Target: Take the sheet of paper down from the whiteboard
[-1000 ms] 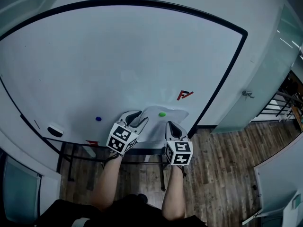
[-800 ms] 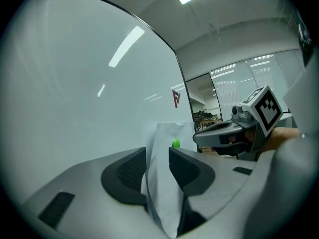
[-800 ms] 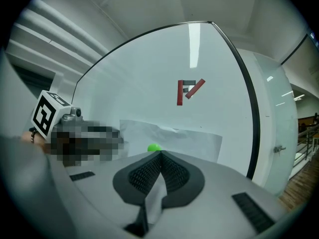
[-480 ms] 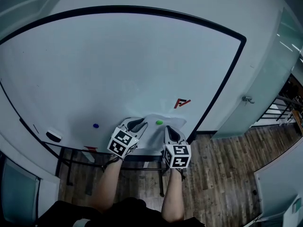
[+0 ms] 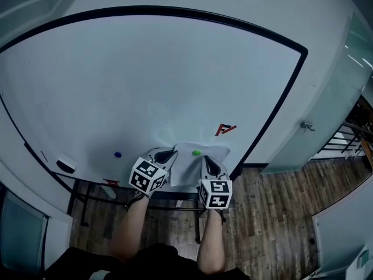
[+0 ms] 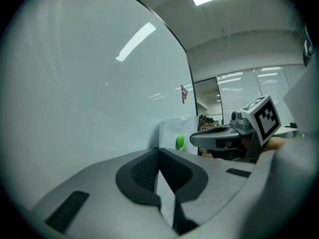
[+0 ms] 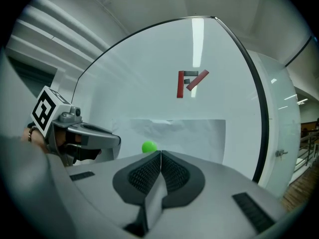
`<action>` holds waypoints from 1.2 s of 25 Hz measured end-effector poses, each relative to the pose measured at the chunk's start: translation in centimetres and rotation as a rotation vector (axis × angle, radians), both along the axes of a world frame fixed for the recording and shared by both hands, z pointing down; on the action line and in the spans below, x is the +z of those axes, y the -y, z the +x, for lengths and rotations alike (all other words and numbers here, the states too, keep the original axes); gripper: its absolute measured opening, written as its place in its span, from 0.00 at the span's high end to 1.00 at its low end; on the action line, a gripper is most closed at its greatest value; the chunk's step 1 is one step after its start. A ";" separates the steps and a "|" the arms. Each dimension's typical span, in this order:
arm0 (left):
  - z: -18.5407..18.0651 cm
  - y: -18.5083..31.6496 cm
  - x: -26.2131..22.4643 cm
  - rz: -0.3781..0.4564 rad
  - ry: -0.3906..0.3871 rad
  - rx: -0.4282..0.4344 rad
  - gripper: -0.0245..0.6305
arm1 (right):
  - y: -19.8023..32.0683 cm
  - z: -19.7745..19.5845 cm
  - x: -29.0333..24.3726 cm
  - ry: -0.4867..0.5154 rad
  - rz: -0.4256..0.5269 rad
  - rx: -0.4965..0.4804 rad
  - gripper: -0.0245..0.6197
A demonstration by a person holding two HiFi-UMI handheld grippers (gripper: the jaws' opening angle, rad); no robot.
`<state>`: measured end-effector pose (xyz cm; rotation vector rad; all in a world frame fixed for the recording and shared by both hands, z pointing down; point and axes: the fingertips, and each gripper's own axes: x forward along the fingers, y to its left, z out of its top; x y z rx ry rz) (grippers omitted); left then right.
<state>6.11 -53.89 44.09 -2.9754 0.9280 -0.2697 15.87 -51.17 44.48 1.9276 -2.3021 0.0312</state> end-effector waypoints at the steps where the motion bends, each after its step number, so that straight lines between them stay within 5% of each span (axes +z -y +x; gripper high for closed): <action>1: 0.0 0.0 0.0 0.000 -0.003 0.000 0.93 | 0.0 -0.1 -0.1 -0.009 0.003 0.002 0.92; 12: -0.1 -0.2 0.1 -0.004 -0.026 0.010 0.93 | 0.3 -1.3 -0.4 -0.011 0.030 -0.016 0.91; 16: -0.3 -0.3 0.1 -0.007 -0.038 0.011 0.93 | 0.7 -2.2 -0.3 -0.020 0.020 -0.047 0.70; 30: -0.8 -0.4 0.1 -0.036 -0.083 0.053 0.93 | 1.7 -4.1 -0.6 -0.122 0.046 0.026 0.70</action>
